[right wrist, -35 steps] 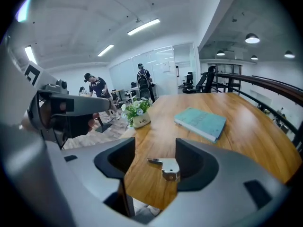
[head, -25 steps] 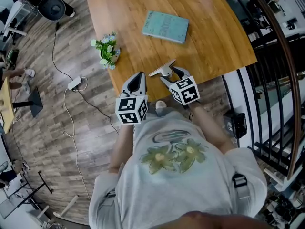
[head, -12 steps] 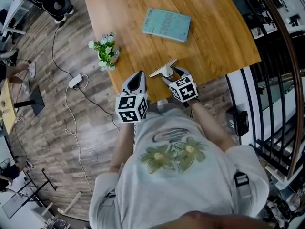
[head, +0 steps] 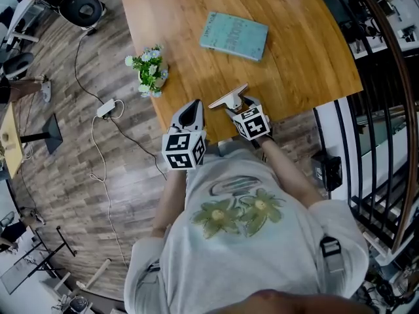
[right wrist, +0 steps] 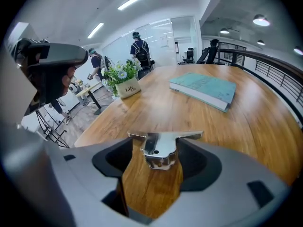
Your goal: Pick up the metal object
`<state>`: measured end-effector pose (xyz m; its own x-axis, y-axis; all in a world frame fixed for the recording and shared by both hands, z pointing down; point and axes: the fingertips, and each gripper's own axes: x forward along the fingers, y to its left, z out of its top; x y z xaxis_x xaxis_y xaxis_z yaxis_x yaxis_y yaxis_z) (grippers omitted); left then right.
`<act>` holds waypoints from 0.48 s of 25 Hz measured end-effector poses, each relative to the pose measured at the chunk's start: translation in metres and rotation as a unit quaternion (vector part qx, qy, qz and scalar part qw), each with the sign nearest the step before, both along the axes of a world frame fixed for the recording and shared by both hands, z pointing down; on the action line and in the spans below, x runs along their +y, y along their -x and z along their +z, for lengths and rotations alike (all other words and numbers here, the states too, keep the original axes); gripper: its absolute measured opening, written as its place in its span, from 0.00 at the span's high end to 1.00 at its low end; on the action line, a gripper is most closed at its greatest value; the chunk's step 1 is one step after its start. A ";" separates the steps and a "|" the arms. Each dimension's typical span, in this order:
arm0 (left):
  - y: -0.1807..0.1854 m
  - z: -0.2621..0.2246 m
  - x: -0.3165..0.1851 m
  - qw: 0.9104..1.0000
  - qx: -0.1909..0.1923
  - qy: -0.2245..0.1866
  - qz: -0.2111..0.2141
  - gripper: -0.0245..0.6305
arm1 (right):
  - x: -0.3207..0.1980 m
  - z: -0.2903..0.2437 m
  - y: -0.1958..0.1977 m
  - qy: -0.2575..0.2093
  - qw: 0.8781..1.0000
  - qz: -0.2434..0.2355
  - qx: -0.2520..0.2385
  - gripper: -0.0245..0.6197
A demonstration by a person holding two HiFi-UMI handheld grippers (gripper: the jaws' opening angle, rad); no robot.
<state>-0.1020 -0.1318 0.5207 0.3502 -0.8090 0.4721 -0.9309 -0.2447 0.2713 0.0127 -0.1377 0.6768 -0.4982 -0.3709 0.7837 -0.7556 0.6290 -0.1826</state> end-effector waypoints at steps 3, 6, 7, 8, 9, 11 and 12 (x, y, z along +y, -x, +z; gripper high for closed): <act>0.001 0.001 0.001 1.000 0.001 0.002 -0.002 0.94 | 0.000 0.008 0.001 0.004 1.000 -0.003 0.011 0.51; 0.001 0.003 0.001 1.000 0.001 0.004 -0.002 0.94 | -0.001 0.015 0.002 0.005 1.000 -0.005 0.021 0.51; 0.001 0.003 0.001 1.000 0.001 0.004 -0.001 0.94 | -0.002 0.017 0.003 0.006 1.000 -0.006 0.022 0.51; 0.000 0.004 0.001 1.000 0.001 0.005 -0.001 0.94 | -0.003 0.018 0.004 0.007 1.000 -0.006 0.024 0.51; 0.000 0.004 0.001 1.000 0.001 0.005 -0.001 0.94 | -0.004 0.019 0.004 0.007 1.000 -0.006 0.025 0.51; -0.001 0.004 0.000 1.000 0.001 0.005 -0.001 0.94 | -0.005 0.022 0.005 0.007 1.000 -0.007 0.030 0.51; -0.001 0.004 0.000 1.000 0.000 0.005 0.000 0.94 | -0.005 0.023 0.006 0.007 0.999 -0.007 0.031 0.51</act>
